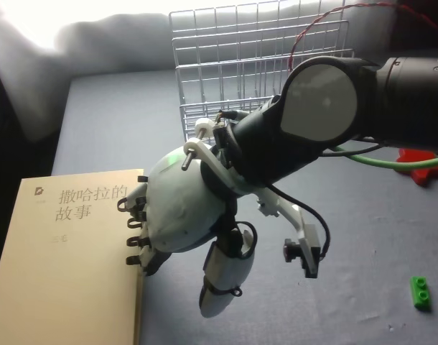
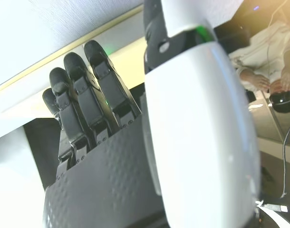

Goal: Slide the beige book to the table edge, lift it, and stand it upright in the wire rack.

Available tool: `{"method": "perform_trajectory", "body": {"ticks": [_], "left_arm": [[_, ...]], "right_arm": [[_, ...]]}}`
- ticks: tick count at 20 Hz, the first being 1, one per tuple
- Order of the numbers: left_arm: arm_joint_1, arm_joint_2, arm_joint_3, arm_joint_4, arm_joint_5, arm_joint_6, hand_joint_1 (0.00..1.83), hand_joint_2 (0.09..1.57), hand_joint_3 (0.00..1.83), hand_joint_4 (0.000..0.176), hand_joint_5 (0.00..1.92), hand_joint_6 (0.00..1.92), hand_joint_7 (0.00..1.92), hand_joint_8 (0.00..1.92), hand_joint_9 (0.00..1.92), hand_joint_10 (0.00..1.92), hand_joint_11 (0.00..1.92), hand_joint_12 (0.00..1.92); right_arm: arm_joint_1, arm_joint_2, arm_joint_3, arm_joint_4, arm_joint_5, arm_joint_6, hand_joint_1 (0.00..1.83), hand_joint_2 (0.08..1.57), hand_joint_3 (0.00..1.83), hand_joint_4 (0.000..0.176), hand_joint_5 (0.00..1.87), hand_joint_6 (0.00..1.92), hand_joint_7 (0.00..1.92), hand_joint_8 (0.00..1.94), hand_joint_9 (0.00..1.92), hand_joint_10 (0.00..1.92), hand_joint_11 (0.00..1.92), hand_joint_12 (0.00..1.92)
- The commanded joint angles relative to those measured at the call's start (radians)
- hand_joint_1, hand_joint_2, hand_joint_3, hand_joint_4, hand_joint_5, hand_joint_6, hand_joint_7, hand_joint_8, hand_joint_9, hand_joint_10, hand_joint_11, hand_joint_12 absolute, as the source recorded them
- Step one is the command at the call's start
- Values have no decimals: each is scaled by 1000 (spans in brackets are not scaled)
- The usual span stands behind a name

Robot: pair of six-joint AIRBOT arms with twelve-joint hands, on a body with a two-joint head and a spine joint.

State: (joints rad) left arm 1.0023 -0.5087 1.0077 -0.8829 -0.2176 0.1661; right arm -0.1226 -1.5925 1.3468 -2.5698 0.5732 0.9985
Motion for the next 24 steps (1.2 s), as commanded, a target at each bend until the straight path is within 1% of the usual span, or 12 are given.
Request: {"method": "perform_trajectory", "body": {"ticks": [1, 4, 6, 7, 9, 11, 12, 15, 16, 19, 21, 24], "left_arm": [[-1, 2, 12, -5, -83, -7, 782, 1051, 1, 0, 25, 6, 0, 0, 0, 0, 18, 12], [2, 2, 14, -5, -86, -7, 755, 1067, 6, 0, 33, 6, 0, 0, 0, 0, 17, 15], [3, 1, 15, -5, -86, -7, 708, 1097, 16, 0, 14, 3, 0, 0, 0, 0, 10, 15], [4, 0, 15, -5, -86, -7, 780, 1070, 1, 0, 19, 5, 0, 0, 0, 0, 2, 10], [4, -1, 16, -5, -86, -7, 817, 1040, 0, 0, 30, 9, 0, 0, 0, 0, 13, 6], [5, -2, 18, -5, -86, -7, 764, 1067, 2, 0, 15, 1, 0, 0, 0, 0, 6, 4], [5, -2, 18, -5, -86, -7, 796, 1069, 2, 0, 29, 6, 0, 0, 0, 0, 7, 5], [6, -5, 21, -5, -86, -7, 739, 1064, 0, 0, 29, 4, 0, 0, 0, 0, 20, 11], [6, -5, 22, 1, -87, -7, 742, 1070, 3, 0, 22, 1, 0, 0, 0, 0, 9, 7], [12, -10, 22, 38, -110, -7, 751, 1079, 4, 0, 32, 3, 4, 1, 0, 0, 0, 4], [34, -16, 23, 67, -126, -4, 762, 1074, 1, 0, 41, 6, 13, 4, 5, 2, 8, 8], [60, -29, 26, 68, -140, 3, 741, 1084, 4, 0, 54, 6, 24, 4, 7, 1, 6, 10]], "right_arm": [[13, -2, -1, 27, -59, 6, 257, 1069, 0, 0, 359, 2, 398, 2, 394, 4, 6, 929], [13, -12, -1, 28, -64, 6, 264, 1075, 0, 0, 350, 1, 383, 1, 377, 1, 2, 934], [13, -12, -1, 28, -71, 6, 270, 1076, 1, 0, 331, 1, 355, 2, 348, 1, 0, 831], [13, -13, -1, 28, -76, 6, 235, 1081, 1, 0, 342, 2, 378, 4, 368, 5, 0, 864], [10, -16, -1, 28, -84, 6, 210, 1089, 2, 0, 333, 1, 355, 1, 343, 0, 0, 822], [1, -18, 0, 28, -90, 8, 228, 1091, 2, 0, 343, 3, 359, 1, 345, 1, 0, 832], [-2, -18, 2, 28, -90, 7, 226, 1093, 2, 0, 343, 2, 370, 3, 358, 5, 0, 847], [-8, -22, 17, 27, -92, 3, 220, 1093, 1, 0, 332, 0, 348, 0, 336, 0, 0, 837], [-9, -25, 23, 27, -95, 2, 207, 1098, 2, 0, 316, 0, 340, 0, 327, 0, 0, 814], [-14, -30, 31, 27, -100, 2, 203, 1093, 0, 0, 326, 4, 346, 3, 338, 3, 0, 853], [-17, -31, 33, 27, -109, -1, 192, 1093, 0, 0, 321, 1, 346, 2, 337, 2, 0, 850], [-20, -41, 37, 27, -113, -3, 227, 1083, 0, 0, 339, 6, 371, 9, 361, 10, 0, 853]]}}
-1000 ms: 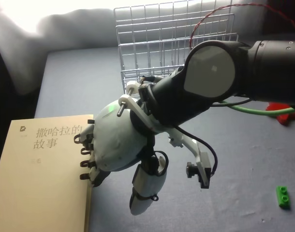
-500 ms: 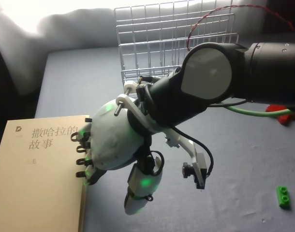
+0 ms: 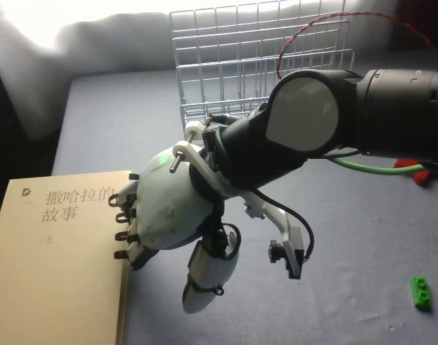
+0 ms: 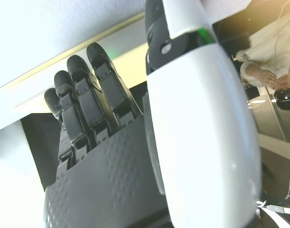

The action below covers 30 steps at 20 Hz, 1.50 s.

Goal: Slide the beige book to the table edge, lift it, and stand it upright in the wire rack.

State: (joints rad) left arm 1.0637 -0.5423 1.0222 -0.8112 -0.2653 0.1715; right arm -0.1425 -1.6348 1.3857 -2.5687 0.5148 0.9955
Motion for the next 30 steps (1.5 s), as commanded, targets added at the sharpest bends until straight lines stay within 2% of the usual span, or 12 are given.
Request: {"method": "perform_trajectory", "body": {"ticks": [1, 6, 8, 11, 13, 17, 19, 23, 24, 30], "left_arm": [[-1, 0, 13, -4, -97, -3, 743, 1085, 4, 0, 53, 5, 23, 3, 3, 0, 1, 9], [6, -37, 17, -13, -112, -4, 723, 1079, 0, 0, 34, 0, 9, 0, 1, 0, 1, 3], [5, -50, 19, -14, -124, -7, 694, 1100, 7, 0, 48, 7, 28, 8, 16, 6, 23, 12], [0, -68, 18, -17, -136, -11, 757, 1084, 0, 0, 72, 12, 44, 9, 21, 5, 20, 14], [-3, -77, 17, -17, -146, -11, 713, 1104, 5, 0, 46, 8, 21, 7, 12, 4, 8, 4], [-1, -87, 18, -17, -162, -11, 740, 1091, 0, 0, 44, 4, 20, 4, 3, 1, 0, 0], [7, -87, 18, -17, -166, -11, 659, 1122, 10, 0, 42, 5, 24, 6, 7, 2, 10, 5], [22, -90, 19, -46, -169, -12, 750, 1107, 0, 0, 41, 1, 14, 1, 2, 0, 2, 1], [23, -96, 22, -46, -174, -12, 740, 1095, 0, 0, 45, 3, 15, 2, 1, 0, 2, 1], [24, -125, 38, -51, -178, -12, 744, 1082, 0, 0, 73, 10, 47, 10, 36, 12, 30, 15]], "right_arm": [[0, -3, 1, 26, -54, 0, 231, 1082, 0, 0, 341, 6, 373, 9, 363, 10, 0, 855], [2, -31, 26, 26, -61, -3, 226, 1091, 1, 0, 327, 3, 346, 3, 340, 2, 0, 848], [2, -37, 26, 26, -67, -2, 275, 1079, 0, 0, 346, 7, 362, 6, 351, 4, 0, 878], [2, -49, 26, 26, -74, -2, 218, 1095, 2, 0, 345, 2, 358, 1, 347, 2, 0, 895], [2, -53, 25, 26, -74, 1, 190, 1107, 5, 0, 295, 0, 304, 0, 304, 0, 0, 818], [1, -53, 25, 26, -73, 2, 245, 1091, 0, 0, 357, 8, 356, 5, 343, 4, 0, 839], [-1, -48, 25, 26, -64, 11, 231, 1098, 2, 0, 342, 1, 359, 3, 346, 3, 0, 836], [-6, -7, 11, 26, -47, 10, 223, 1093, 0, 0, 338, 1, 335, 2, 325, 3, 0, 848], [-6, 16, 6, 26, -42, 10, 228, 1091, 0, 0, 355, 5, 359, 6, 350, 9, 0, 896], [15, 158, -33, 25, -25, 4, 185, 1102, 2, 0, 333, 1, 346, 2, 335, 2, 0, 848]]}}
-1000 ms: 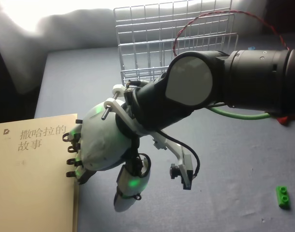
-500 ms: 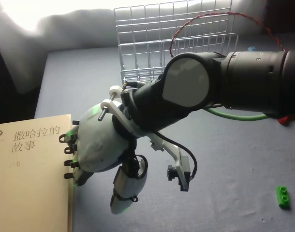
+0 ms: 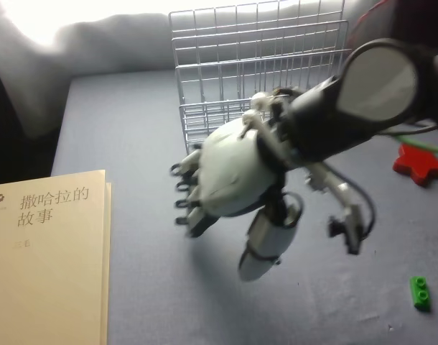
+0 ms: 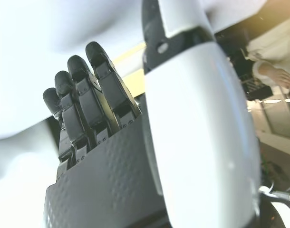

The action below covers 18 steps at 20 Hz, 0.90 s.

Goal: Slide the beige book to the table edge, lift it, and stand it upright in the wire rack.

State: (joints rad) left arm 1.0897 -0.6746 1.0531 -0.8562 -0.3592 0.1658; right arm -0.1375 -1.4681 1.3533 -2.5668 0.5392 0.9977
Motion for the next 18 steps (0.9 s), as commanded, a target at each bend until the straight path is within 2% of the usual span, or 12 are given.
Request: {"method": "perform_trajectory", "body": {"ticks": [1, 5, 9, 13, 14, 15, 16, 18], "left_arm": [[-2, 0, 11, -7, -84, -6, 739, 1089, 0, 0, 61, 4, 31, 2, 20, 4, 19, 11], [-3, -33, 25, -7, -121, -6, 754, 1083, 0, 0, 65, 4, 34, 4, 23, 4, 13, 12], [-2, -63, 36, -7, -126, -6, 720, 1088, 1, 0, 46, 0, 24, 0, 14, 0, 5, 16], [-2, -85, 44, -8, -146, -6, 753, 1092, 4, 0, 68, 4, 39, 2, 23, 1, 10, 30], [-2, -90, 46, -10, -146, -6, 740, 1079, 0, 0, 60, 0, 37, 0, 24, 1, 0, 28], [-2, -94, 48, -11, -146, -6, 767, 1067, 0, 0, 61, 1, 35, 0, 26, 2, 0, 27], [-2, -97, 49, -20, -146, -6, 779, 1048, 0, 0, 74, 5, 39, 2, 30, 3, 9, 33], [2, -102, 51, -40, -146, -6, 752, 1069, 0, 0, 42, 1, 9, 0, 6, 0, 0, 6]], "right_arm": [[10, 22, -13, 23, -49, 3, 221, 1093, 0, 0, 338, 2, 357, 4, 347, 5, 0, 863], [20, 111, -36, 21, -32, 11, 189, 1096, 0, 0, 343, 5, 363, 2, 351, 2, 0, 920], [33, 177, -51, 20, -45, 79, 213, 1092, 0, 0, 355, 3, 368, 1, 351, 1, 0, 906], [38, 240, -75, -15, -125, 230, 192, 1096, 0, 0, 319, 2, 328, 4, 315, 4, 0, 883], [53, 260, -94, -133, -122, 353, 195, 1093, 0, 0, 324, 3, 332, 3, 325, 6, 0, 893], [66, 278, -108, -198, -117, 408, 202, 1091, 0, 0, 329, 3, 334, 2, 327, 5, 0, 915], [75, 295, -116, -226, -111, 445, 207, 1093, 0, 0, 341, 5, 344, 4, 338, 7, 0, 931], [85, 322, -124, -234, -102, 457, 198, 1099, 2, 0, 320, 1, 338, 0, 333, 2, 0, 905]]}}
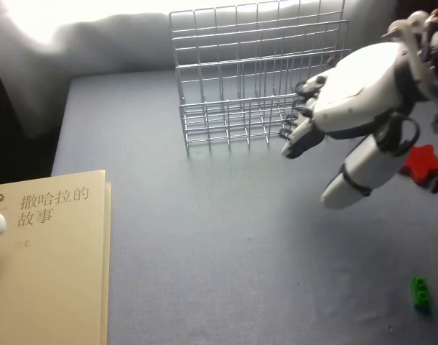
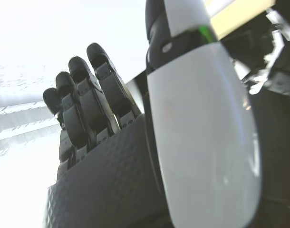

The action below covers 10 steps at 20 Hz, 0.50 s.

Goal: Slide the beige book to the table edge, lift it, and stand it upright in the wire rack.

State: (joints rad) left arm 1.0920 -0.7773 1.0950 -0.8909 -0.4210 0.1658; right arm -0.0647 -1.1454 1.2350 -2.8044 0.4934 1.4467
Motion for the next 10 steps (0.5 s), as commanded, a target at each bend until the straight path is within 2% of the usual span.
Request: {"method": "perform_trajectory", "body": {"ticks": [1, 4, 6, 8, 10], "left_arm": [[4, 1, 9, -22, -84, -6, 759, 1069, 0, 0, 44, 3, 13, 3, 7, 2, 0, 0], [25, -3, 11, -56, -78, -6, 696, 1087, 5, 0, 46, 3, 20, 5, 17, 5, 25, 13], [21, -10, 15, -56, -78, -6, 681, 1080, 1, 0, 49, 4, 25, 5, 27, 8, 51, 27], [21, -13, 15, -56, -78, -6, 626, 1094, 6, 0, 24, 0, 10, 0, 24, 5, 53, 33], [21, -15, 16, -56, -78, -6, 655, 1081, 0, 0, 22, 3, 12, 2, 19, 2, 42, 36]], "right_arm": [[17, 4, -6, -9, -49, 16, 198, 1100, 2, 0, 317, 0, 338, 0, 333, 2, 0, 901], [54, 35, -29, -61, -28, 85, 162, 1107, 2, 0, 326, 3, 347, 4, 345, 4, 0, 915], [69, 72, -67, -119, -28, 173, 139, 1116, 4, 0, 332, 3, 345, 2, 335, 0, 0, 907], [76, 93, -86, -120, -19, 201, 123, 1118, 3, 0, 336, 3, 353, 3, 346, 4, 0, 924], [94, 105, -89, -120, 43, 223, 165, 1110, 0, 0, 335, 2, 345, 0, 339, 0, 0, 917]]}}
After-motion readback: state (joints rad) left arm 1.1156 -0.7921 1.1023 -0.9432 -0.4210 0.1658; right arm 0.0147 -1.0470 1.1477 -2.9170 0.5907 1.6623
